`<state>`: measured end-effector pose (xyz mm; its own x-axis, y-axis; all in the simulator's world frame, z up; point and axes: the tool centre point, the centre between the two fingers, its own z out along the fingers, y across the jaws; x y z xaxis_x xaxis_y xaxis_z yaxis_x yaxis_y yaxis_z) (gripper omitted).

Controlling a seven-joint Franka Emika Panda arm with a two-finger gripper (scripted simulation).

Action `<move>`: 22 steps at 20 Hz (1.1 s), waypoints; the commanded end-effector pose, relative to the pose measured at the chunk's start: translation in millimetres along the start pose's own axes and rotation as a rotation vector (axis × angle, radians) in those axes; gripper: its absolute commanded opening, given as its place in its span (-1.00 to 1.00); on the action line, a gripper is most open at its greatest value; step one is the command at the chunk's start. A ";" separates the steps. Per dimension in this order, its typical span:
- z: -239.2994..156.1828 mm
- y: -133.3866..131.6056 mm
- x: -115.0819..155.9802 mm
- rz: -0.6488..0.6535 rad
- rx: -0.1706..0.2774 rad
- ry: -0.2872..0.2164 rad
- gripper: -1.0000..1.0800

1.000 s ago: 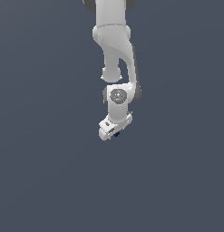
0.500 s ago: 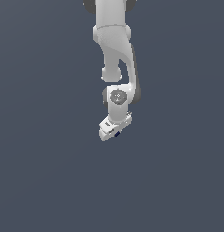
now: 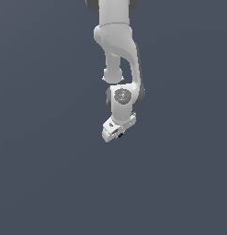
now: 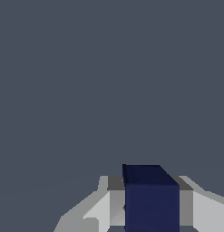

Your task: Pick up the object and move it to a goal position.

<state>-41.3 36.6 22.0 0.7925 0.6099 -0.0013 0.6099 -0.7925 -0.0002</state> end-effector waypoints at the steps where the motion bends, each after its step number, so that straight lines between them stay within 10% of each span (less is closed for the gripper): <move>1: -9.3 -9.2 6.8 -0.001 0.000 0.001 -1.00; 22: -152.4 -145.9 109.6 -0.002 0.000 0.001 -1.00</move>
<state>-43.5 211.3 167.3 0.7901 0.6130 0.0011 0.6130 -0.7901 0.0006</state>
